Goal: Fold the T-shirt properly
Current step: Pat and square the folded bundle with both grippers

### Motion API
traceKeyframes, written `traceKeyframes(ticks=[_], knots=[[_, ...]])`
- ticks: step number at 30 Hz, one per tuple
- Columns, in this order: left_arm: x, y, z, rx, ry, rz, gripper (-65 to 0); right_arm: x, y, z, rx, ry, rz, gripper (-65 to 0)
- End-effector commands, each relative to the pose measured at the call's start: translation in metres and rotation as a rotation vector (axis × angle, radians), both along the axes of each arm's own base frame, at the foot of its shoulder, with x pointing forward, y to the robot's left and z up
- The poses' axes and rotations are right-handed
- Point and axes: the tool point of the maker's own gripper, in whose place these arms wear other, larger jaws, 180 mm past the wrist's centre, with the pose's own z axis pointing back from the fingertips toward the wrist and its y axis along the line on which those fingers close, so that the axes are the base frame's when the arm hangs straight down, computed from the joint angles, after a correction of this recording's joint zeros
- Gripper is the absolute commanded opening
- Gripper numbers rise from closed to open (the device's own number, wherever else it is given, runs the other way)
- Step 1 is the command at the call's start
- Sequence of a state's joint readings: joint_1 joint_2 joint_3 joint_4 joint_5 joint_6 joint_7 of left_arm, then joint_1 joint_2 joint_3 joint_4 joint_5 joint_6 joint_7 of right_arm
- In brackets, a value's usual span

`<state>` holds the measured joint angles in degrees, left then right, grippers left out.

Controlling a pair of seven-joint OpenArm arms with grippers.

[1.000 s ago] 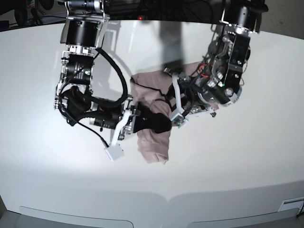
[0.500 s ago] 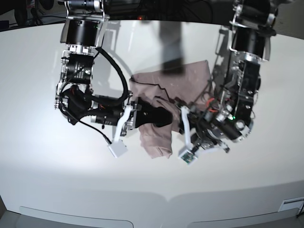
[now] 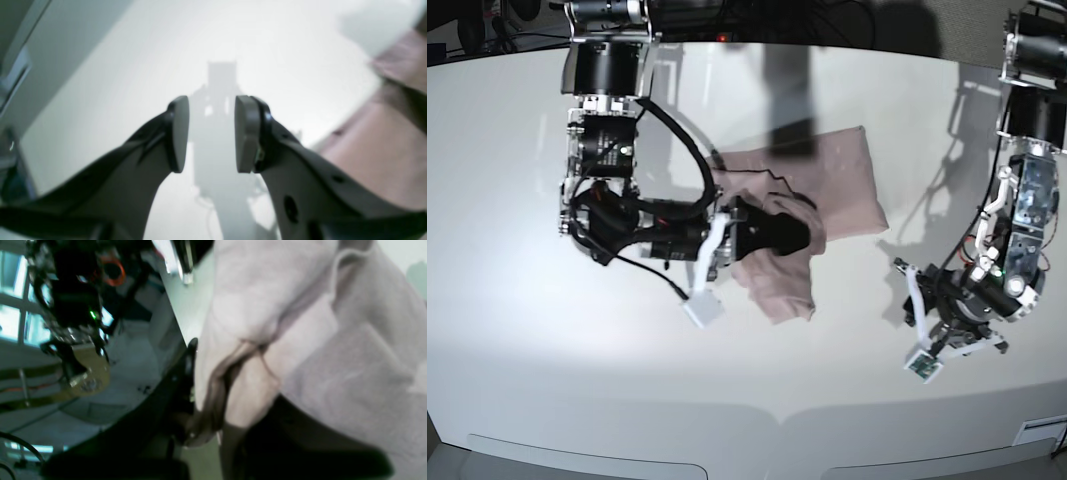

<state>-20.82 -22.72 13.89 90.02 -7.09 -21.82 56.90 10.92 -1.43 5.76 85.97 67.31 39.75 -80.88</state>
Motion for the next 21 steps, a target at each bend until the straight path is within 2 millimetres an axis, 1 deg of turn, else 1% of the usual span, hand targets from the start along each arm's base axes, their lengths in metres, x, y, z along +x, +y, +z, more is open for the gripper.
traceKeyframes(ticks=[1,3,5,10,13,14,15,16,21], knots=[[0.013,0.006,0.022,-0.005,-0.071,0.019,-42.9,0.004,0.010,0.019,0.050,-0.049,0.013,-65.0],[0.014,0.017,0.024,0.002,-0.080,0.059,-42.9,-0.001,0.021,0.017,0.046,-0.043,0.037,-65.0],[0.014,0.023,0.025,0.008,-0.079,0.078,-42.9,-0.004,0.029,0.013,0.029,-0.036,0.046,-65.0],[0.011,0.021,0.021,-0.004,-0.065,0.077,-42.9,-0.014,0.045,0.009,0.027,-0.021,0.077,-65.0],[0.010,0.015,0.021,-0.042,-0.056,0.067,-42.9,-0.019,0.052,0.008,0.024,-0.021,0.105,-47.0],[0.009,0.013,0.020,-0.054,-0.052,0.065,-42.9,-0.021,0.054,0.010,0.030,-0.023,0.114,-43.0],[0.009,0.012,0.020,-0.057,-0.051,0.064,-42.9,-0.023,0.056,0.012,0.039,-0.024,0.123,-40.4],[0.009,0.012,0.020,-0.057,-0.051,0.064,-42.9,-0.024,0.058,0.012,0.039,-0.024,0.132,-39.5],[0.010,0.013,0.021,-0.054,-0.052,0.065,-42.9,-0.031,0.066,0.012,0.033,-0.028,0.169,-39.5]])
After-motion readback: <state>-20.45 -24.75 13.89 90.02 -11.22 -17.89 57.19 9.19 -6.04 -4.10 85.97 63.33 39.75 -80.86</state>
